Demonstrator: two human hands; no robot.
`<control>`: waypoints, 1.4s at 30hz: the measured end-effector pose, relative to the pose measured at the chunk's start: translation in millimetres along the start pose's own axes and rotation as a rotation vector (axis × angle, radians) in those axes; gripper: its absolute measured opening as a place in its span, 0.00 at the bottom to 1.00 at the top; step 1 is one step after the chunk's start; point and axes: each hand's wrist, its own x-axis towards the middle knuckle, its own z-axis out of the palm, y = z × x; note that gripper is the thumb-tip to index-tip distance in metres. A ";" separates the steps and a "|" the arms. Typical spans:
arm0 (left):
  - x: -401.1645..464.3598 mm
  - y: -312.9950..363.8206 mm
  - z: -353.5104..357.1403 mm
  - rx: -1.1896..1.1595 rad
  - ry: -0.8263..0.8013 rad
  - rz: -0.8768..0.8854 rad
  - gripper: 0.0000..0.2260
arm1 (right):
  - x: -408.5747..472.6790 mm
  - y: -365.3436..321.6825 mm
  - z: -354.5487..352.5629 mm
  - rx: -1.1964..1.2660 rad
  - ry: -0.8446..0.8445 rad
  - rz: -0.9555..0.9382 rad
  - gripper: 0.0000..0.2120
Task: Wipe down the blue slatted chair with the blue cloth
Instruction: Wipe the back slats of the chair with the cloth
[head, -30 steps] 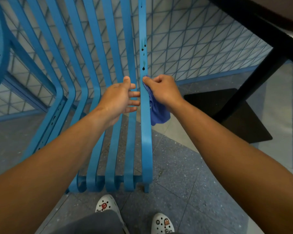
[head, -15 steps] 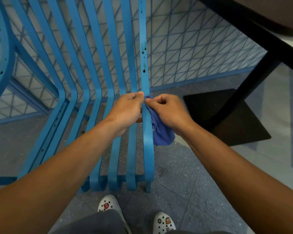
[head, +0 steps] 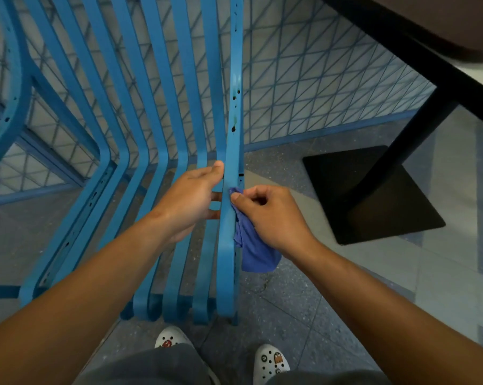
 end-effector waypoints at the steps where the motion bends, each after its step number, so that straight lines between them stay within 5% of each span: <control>1: -1.5 -2.2 -1.2 0.003 0.007 -0.005 0.19 | -5.0 2.1 1.7 0.004 0.002 -0.004 0.10; 7: -10.0 -11.0 -5.2 0.105 0.022 0.010 0.21 | -25.5 7.0 4.3 -0.016 -0.038 -0.046 0.07; 17: -11.5 -13.0 -6.6 -0.055 -0.010 0.011 0.08 | 26.1 -4.2 -1.0 -0.214 0.045 -0.070 0.11; 25: 5.9 -14.4 -3.3 0.005 0.089 0.016 0.09 | 94.8 -23.3 -7.2 -0.222 0.116 -0.080 0.18; 31: 21.6 -11.3 -6.2 0.177 0.047 0.058 0.20 | 108.6 -33.3 -12.8 -0.238 0.090 -0.065 0.16; 42: 29.2 -7.6 -8.9 0.095 0.055 0.016 0.21 | 88.8 -32.7 -11.3 -0.336 0.011 -0.063 0.19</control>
